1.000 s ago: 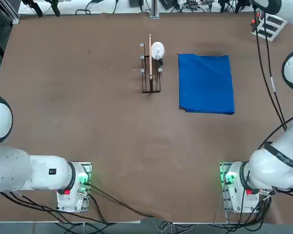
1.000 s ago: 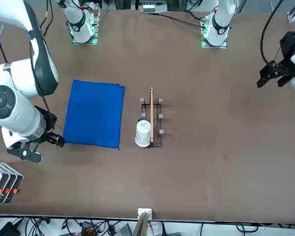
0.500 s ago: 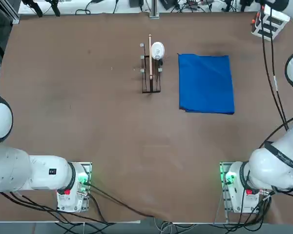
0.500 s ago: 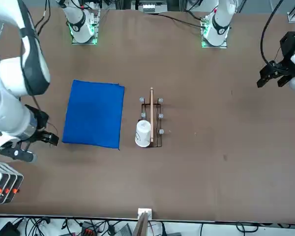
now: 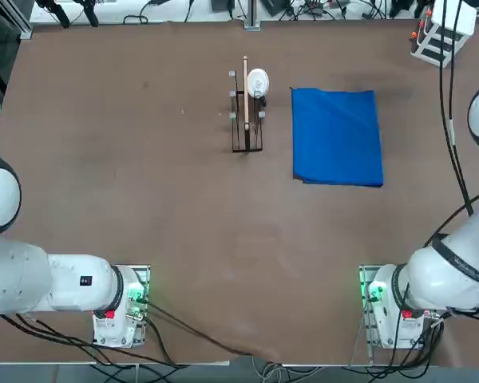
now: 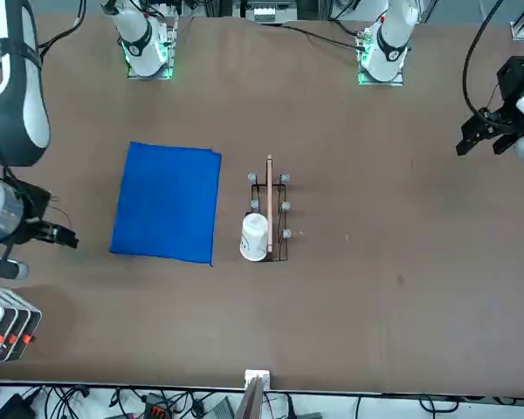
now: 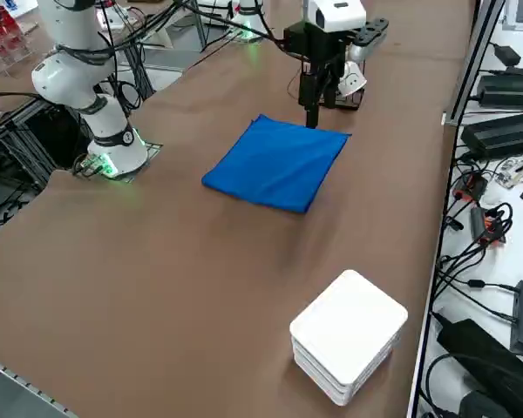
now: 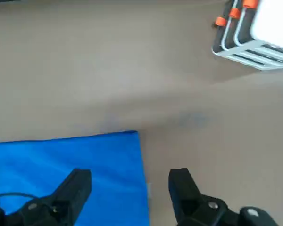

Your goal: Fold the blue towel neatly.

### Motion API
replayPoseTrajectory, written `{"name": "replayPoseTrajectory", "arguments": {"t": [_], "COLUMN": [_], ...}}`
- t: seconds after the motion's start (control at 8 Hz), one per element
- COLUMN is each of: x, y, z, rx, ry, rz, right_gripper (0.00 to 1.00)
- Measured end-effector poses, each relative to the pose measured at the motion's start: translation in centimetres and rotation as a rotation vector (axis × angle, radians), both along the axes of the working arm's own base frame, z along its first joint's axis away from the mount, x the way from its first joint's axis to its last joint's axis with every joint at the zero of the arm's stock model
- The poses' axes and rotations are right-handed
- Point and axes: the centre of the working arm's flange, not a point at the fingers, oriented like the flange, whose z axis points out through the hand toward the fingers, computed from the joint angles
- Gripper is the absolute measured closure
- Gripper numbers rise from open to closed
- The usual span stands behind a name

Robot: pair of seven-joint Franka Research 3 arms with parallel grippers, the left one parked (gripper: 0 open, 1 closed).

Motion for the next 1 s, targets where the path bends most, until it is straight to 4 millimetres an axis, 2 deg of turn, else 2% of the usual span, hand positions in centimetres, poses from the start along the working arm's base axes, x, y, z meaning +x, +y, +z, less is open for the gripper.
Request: {"name": "replayPoseTrajectory", "arguments": {"t": [0.38,0.62,1.0], "x": [-3.1,-5.9,-10.1], "y": [-2.4,-2.5,-2.3], "z": [2.2,3.9,8.1], "rx": [0.034,0.046,0.071], "ry": [0.015,0.014,-0.024], "rz": [0.014,0.015,0.051], "right_gripper": [0.0,0.0,0.0]}}
